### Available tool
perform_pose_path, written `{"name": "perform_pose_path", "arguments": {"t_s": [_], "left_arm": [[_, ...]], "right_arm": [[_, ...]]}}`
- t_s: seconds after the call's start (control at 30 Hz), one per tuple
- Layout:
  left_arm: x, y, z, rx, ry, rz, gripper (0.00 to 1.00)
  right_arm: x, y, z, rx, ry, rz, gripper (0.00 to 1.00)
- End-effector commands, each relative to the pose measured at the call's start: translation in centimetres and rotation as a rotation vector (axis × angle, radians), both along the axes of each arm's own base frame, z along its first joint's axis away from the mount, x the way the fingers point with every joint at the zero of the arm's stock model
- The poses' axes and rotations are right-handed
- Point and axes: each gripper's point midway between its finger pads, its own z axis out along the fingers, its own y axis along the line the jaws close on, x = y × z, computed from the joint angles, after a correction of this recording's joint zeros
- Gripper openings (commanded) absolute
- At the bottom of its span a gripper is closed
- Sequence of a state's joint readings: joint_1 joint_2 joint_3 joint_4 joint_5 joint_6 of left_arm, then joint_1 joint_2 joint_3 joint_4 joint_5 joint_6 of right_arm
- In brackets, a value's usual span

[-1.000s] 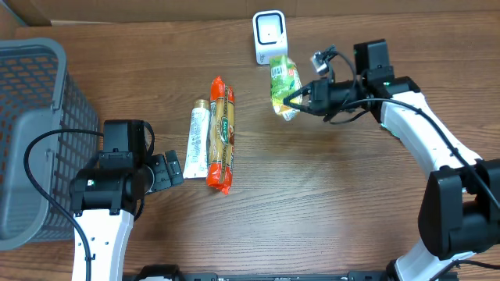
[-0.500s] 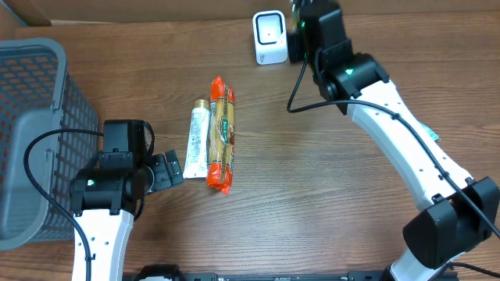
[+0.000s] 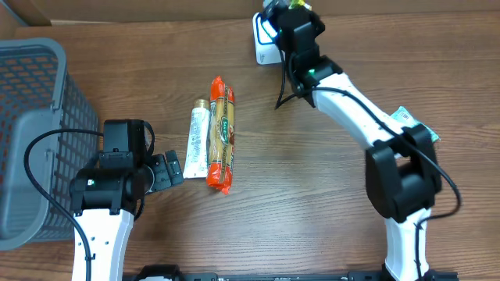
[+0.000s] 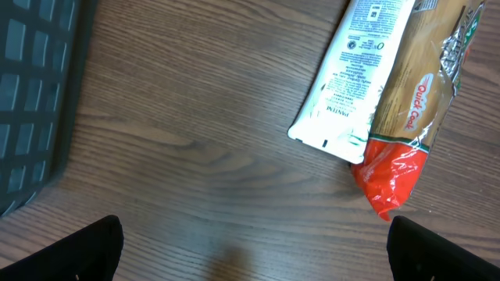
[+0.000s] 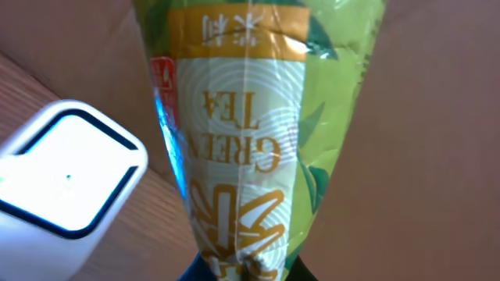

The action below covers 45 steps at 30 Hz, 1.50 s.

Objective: Scan the item barcode
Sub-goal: 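Hold the juice carton up to the white scanner with right gripper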

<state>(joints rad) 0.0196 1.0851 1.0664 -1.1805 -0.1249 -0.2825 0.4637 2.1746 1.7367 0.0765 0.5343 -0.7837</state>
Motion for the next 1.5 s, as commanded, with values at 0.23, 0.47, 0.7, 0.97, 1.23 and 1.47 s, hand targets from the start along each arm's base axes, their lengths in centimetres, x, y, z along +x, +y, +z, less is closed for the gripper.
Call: {"name": "perform_pose_path", "arguments": {"t_s": [0.23,0.47,0.7,0.97,1.23,1.47], "left_arm": [[0.1,0.2,0.0,0.009,-0.003,0.013,1.00],[0.1,0.2,0.0,0.009,-0.003,0.013,1.00],[0.1,0.2,0.0,0.009,-0.003,0.013,1.00],[0.1,0.2,0.0,0.009,-0.003,0.013,1.00],[0.1,0.2,0.0,0.009,-0.003,0.013,1.00],[0.1,0.2,0.0,0.009,-0.003,0.013,1.00]], "right_arm": [[2.1,-0.7,-4.1,-0.339,-0.016,-0.009,0.04],[2.0,-0.7,-5.2,-0.319,0.006,-0.012,0.04],[2.0,-0.6,-7.7,-0.340,0.055,0.002,0.04],[2.1,-0.6,-8.0,-0.349,0.053,0.004,0.04],[2.3,-0.6,-7.4,-0.337,0.027,-0.008,0.04],[2.0,-0.6,-7.2,-0.374,0.030,-0.023,0.04]]}}
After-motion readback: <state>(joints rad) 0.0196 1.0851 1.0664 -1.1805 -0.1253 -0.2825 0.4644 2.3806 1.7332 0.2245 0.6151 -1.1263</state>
